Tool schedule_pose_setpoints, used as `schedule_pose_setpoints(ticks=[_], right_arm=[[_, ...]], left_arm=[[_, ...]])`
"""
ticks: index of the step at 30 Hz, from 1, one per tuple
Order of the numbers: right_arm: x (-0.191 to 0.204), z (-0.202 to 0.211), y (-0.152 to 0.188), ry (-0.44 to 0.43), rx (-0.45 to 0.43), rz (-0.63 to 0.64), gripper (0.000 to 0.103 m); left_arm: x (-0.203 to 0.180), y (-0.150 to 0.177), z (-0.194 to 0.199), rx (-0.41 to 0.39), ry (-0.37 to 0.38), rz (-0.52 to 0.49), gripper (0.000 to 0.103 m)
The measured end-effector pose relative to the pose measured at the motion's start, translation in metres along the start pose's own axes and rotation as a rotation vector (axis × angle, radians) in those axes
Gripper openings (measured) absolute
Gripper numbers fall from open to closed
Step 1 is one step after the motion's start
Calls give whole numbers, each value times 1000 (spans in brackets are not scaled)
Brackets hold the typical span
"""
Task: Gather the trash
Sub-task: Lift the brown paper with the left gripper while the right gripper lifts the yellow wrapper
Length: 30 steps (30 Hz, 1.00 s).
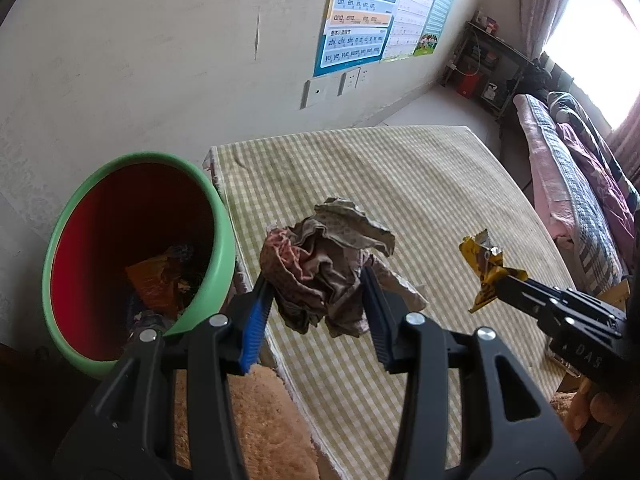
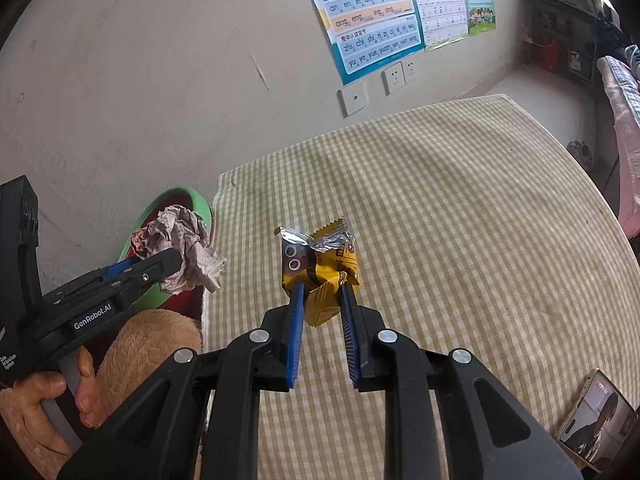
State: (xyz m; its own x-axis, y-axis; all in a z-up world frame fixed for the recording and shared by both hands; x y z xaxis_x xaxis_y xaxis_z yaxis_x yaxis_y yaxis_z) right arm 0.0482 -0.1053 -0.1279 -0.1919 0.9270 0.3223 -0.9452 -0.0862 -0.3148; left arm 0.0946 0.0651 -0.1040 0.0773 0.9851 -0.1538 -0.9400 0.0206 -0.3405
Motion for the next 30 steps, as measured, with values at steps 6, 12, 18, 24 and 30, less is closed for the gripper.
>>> schedule_pose_setpoints(ticks=[6, 12, 18, 24, 30], right_arm=[[8, -2, 0, 2, -4, 19, 18], [17, -6, 0, 4, 9, 45, 18], [28, -10, -2, 7, 18, 68, 18], [38, -13, -4, 11, 25, 92, 18], [47, -17, -3, 19, 32, 113, 18]], left_arm=[[5, -1, 3, -8, -6, 10, 42], [13, 0, 3, -9, -7, 26, 42], [19, 1, 3, -11, -4, 40, 42], [29, 2, 6, -16, -4, 56, 42], [43, 4, 9, -23, -8, 81, 42]])
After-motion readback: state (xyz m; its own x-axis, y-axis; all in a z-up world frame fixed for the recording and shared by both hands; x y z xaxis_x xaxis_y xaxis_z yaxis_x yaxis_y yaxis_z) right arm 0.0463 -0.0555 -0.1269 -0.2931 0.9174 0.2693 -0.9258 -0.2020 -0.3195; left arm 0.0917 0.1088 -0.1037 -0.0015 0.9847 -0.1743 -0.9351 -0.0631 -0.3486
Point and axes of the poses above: each gripper's, at about its wrist camera, not at the fingertips, and z roughly against the way its jaws point, x to its left, y to its underside, the point moved 6 cm from there along -z, roughly the way its jaws point, and after that the axes turned 15 degrees about x, right-handed, at the moved point
